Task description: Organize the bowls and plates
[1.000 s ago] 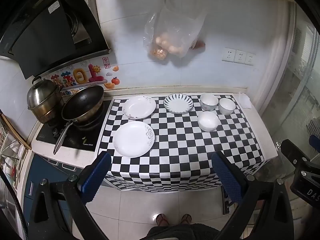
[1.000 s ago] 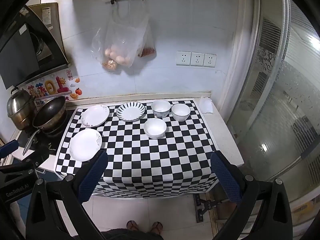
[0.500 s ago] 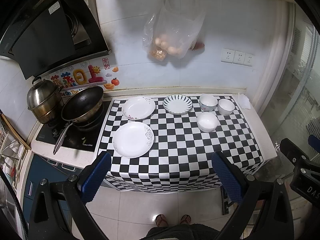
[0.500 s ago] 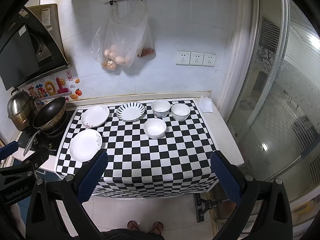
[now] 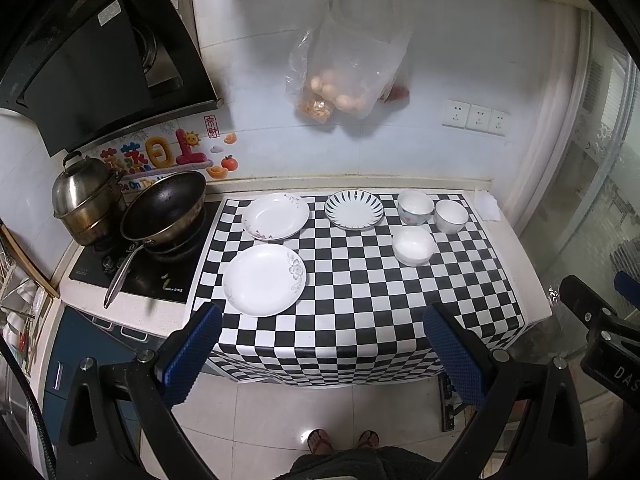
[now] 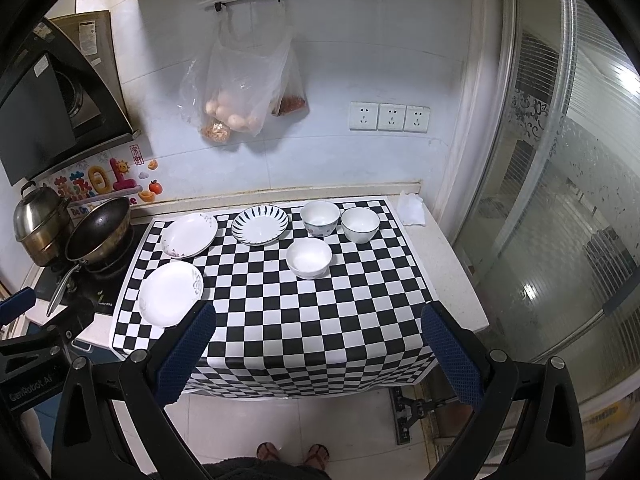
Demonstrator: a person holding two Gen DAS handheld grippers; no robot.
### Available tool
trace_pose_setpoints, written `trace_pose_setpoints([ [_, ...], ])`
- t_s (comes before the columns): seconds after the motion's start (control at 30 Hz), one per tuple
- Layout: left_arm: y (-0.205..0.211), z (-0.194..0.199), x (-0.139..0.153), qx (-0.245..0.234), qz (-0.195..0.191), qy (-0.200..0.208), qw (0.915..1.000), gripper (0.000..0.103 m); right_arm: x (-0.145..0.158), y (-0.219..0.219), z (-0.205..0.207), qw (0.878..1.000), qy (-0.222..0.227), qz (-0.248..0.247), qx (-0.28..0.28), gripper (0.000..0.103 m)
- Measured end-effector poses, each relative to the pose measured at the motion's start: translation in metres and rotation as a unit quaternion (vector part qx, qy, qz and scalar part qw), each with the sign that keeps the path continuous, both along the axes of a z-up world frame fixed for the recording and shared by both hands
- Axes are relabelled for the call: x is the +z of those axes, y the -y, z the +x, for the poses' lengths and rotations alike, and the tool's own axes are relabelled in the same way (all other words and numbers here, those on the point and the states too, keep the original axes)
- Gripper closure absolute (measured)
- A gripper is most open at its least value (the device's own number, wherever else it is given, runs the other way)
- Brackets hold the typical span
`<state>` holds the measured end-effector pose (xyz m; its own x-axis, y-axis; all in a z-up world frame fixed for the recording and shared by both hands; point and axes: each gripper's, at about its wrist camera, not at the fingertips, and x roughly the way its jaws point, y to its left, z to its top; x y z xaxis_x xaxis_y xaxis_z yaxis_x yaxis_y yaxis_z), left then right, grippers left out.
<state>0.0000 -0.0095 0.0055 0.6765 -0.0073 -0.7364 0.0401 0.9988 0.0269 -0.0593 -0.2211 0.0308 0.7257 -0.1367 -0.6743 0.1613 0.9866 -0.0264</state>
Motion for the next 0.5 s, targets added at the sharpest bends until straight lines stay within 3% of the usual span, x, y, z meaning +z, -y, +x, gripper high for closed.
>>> trace_pose_setpoints([
  [0.5, 0.0001, -0.001, -0.0012, 0.001, -0.002, 0.002, 1.0, 0.0, 0.0014, 0.0008, 0.0006, 1.0, 0.002, -0.002, 0.002, 0.0],
])
